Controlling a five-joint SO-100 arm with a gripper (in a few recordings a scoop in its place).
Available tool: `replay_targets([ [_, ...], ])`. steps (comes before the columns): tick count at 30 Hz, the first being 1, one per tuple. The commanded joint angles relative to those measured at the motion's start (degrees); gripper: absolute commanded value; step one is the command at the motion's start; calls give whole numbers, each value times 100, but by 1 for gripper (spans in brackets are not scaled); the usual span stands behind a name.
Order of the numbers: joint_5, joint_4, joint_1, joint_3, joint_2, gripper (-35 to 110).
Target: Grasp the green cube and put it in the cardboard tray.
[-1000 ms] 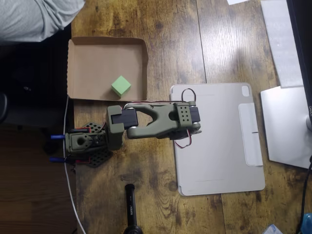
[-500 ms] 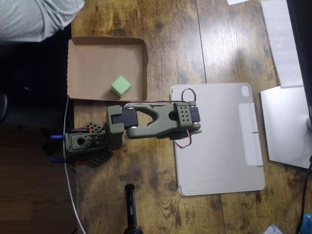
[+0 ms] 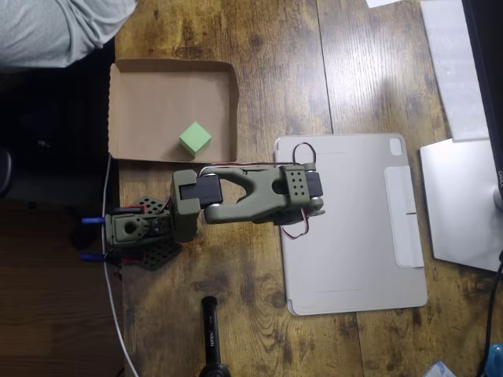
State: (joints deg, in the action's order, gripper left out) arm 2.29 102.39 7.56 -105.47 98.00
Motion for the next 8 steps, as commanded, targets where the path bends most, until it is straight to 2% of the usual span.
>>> replay_targets([
  [1, 18, 62, 97, 79, 44, 0],
  [8, 0, 62, 114, 88, 18, 0],
])
